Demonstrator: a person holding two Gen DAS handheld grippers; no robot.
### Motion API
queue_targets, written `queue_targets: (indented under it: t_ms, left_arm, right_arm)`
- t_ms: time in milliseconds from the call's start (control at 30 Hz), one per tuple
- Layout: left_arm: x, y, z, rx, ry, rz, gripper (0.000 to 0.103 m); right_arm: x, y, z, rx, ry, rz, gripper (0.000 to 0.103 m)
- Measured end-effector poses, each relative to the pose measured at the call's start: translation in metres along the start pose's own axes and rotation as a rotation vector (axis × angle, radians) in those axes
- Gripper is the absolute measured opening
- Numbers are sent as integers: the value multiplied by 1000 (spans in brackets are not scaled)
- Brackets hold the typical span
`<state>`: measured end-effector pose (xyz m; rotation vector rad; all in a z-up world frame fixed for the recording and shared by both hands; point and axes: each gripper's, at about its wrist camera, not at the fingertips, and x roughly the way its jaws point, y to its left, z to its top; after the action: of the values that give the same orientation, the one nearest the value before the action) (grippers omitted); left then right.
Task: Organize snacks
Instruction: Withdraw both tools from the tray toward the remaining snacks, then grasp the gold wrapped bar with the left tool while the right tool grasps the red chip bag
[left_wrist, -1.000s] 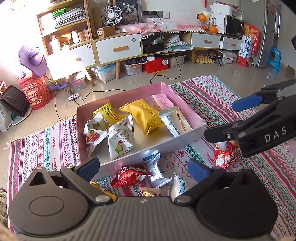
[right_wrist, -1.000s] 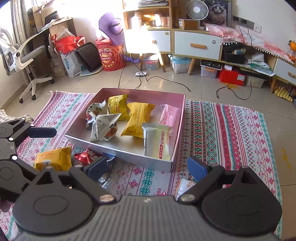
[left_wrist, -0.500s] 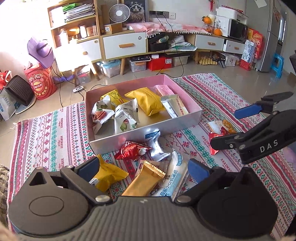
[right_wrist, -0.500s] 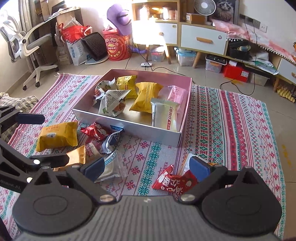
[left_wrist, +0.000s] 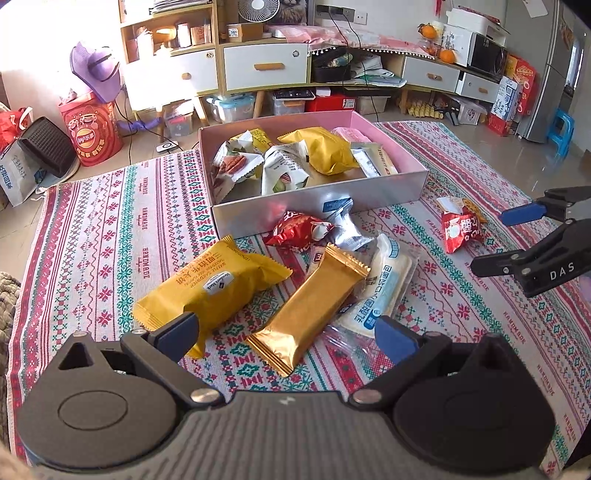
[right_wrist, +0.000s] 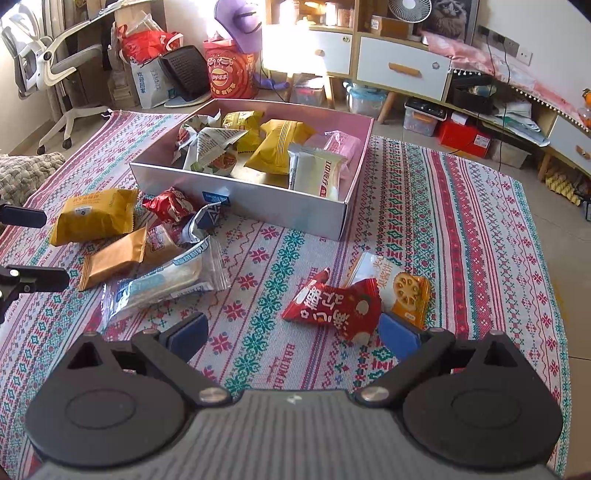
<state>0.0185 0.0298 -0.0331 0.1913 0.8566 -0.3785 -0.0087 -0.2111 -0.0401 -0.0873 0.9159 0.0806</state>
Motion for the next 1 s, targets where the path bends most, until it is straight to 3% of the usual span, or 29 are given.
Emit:
queue_targets:
  t_ms: [167,333,600,867,1000]
  left_arm:
    - [16,2,-7,41,9,-3,102]
    - [28,-1,-5,85,18,-42,89]
    - [45,2,10,25,58,-81,73]
    - [56,-2,19,23,105,-37,53]
    - [58,-4,18,25,112,-16,50]
  right_arm:
    - [9,2,-8,-41,16,-46,98]
    - [11,0,-6,-78,-2,-63,97]
    - [20,-17,7,-174,17,-68,91]
    - [41,-15,16,-288,63,-95,80]
    - [42,-11,19,-297,62,-72,65]
